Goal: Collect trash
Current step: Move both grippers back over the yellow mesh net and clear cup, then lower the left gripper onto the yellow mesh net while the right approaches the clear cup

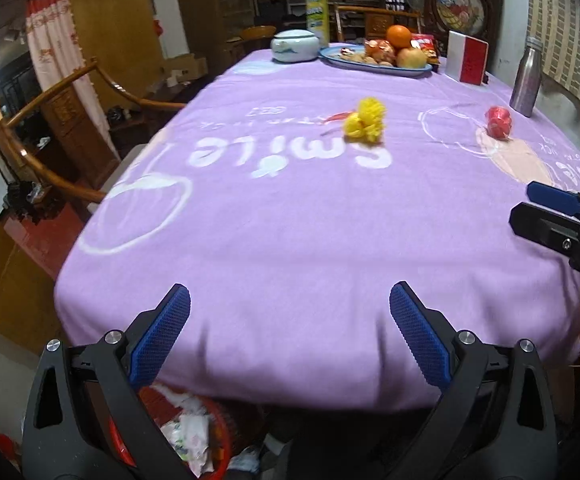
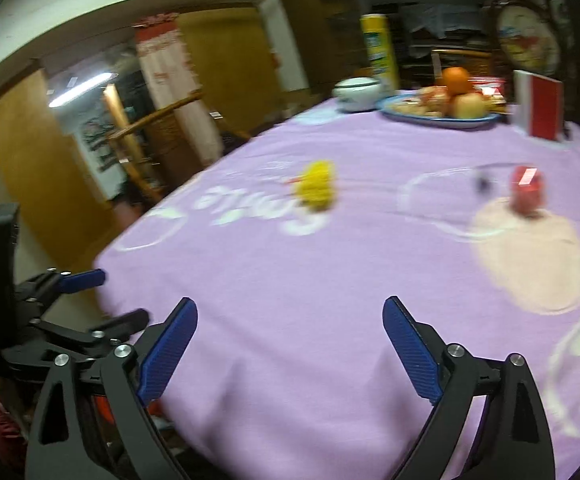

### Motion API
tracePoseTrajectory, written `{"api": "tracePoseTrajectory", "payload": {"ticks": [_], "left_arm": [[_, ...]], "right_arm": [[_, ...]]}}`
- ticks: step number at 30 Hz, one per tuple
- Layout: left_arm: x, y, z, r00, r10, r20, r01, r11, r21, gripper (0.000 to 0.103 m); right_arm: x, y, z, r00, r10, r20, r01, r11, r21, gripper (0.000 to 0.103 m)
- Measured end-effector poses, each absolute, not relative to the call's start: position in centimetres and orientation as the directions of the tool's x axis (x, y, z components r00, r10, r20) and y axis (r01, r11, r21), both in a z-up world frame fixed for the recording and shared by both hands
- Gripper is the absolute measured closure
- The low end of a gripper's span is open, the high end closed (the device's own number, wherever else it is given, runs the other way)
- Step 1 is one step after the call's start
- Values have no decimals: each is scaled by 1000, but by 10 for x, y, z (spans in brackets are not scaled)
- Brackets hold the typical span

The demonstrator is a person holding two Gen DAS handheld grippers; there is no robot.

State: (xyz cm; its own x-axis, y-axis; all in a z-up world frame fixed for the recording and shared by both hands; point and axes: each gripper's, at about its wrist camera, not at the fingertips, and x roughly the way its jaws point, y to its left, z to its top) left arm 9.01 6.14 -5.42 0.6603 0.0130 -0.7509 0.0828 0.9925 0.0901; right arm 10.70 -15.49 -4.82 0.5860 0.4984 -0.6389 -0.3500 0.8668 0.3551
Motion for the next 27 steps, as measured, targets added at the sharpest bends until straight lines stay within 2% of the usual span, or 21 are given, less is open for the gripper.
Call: {"api": "tracePoseTrajectory", "payload": {"ticks": [5, 12, 21, 27], "left_arm": [[124, 43, -60, 638, -19, -770, 121, 990, 75, 7], [171, 26, -67, 607, -56, -793, 144, 989, 40, 7], [219, 12, -66, 591, -92, -802, 159, 987, 4, 7], [251, 10, -65, 577, -106, -810, 152, 988, -21, 7]], "right_arm": [[133, -200, -61, 611, 423, -669, -242, 905, 351, 6], [176, -248, -81, 580, 338, -741, -106, 934, 342, 6], [218, -266, -101, 482, 256, -838, -62, 964, 259, 6], [238, -269, -113, 458, 213, -863, -47, 975, 216, 6]]}}
